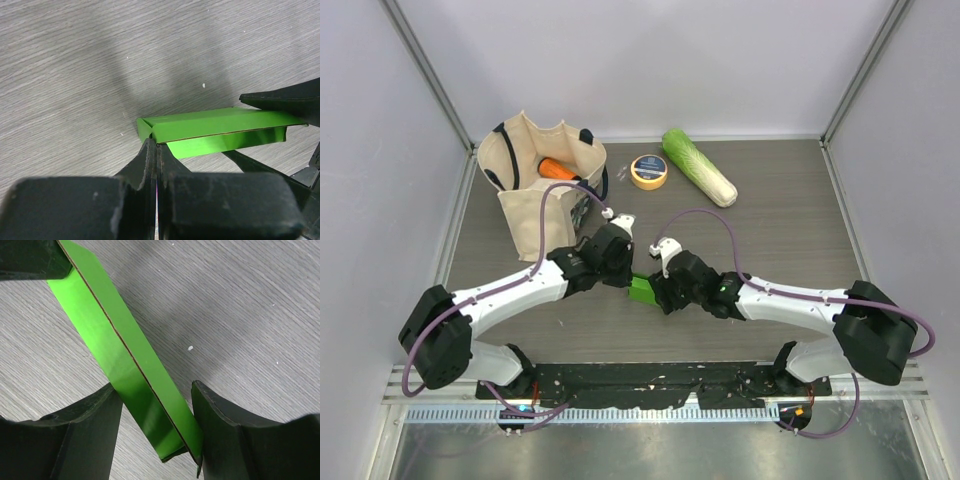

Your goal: Fold the paper box

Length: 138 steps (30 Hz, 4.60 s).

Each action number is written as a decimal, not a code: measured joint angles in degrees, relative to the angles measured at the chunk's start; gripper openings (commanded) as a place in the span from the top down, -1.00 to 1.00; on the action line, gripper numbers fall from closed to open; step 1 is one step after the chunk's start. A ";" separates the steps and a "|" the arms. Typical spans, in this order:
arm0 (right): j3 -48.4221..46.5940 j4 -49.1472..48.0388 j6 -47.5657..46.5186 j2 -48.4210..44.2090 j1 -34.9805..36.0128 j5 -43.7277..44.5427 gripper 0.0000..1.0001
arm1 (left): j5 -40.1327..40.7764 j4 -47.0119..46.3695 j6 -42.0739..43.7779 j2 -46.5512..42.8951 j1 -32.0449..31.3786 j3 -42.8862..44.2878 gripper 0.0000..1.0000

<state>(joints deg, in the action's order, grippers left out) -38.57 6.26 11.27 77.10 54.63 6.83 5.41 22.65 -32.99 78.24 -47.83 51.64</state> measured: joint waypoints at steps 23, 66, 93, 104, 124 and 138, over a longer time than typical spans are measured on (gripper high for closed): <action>-8.68 21.40 15.56 -11.82 0.00 7.93 -0.15 | 4.59 -4.07 -2.67 -1.14 -2.78 -2.82 1.00; -10.27 27.85 21.86 -6.99 -0.35 9.55 0.98 | 7.63 -3.91 -4.20 -1.11 -5.92 -2.97 1.00; -8.68 27.98 37.22 -8.79 -10.60 -4.94 0.99 | 10.19 -4.11 -4.57 -0.83 -7.76 -2.97 1.00; -7.15 26.91 38.93 -10.01 -12.55 -8.61 0.99 | 10.14 -4.31 -4.70 -0.72 -8.09 -2.97 1.00; -4.39 25.07 34.42 -11.98 -15.69 -13.20 0.99 | 10.03 -4.68 -5.55 -0.50 -8.48 -2.97 1.00; -7.54 31.52 25.49 -11.19 -14.08 -9.97 0.87 | 8.52 -6.64 -5.81 0.28 -9.11 -2.97 1.00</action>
<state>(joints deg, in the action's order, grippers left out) -46.11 37.78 36.75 65.91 40.56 -3.14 13.93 16.01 -38.81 78.52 -56.95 48.66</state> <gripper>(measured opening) 0.025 0.010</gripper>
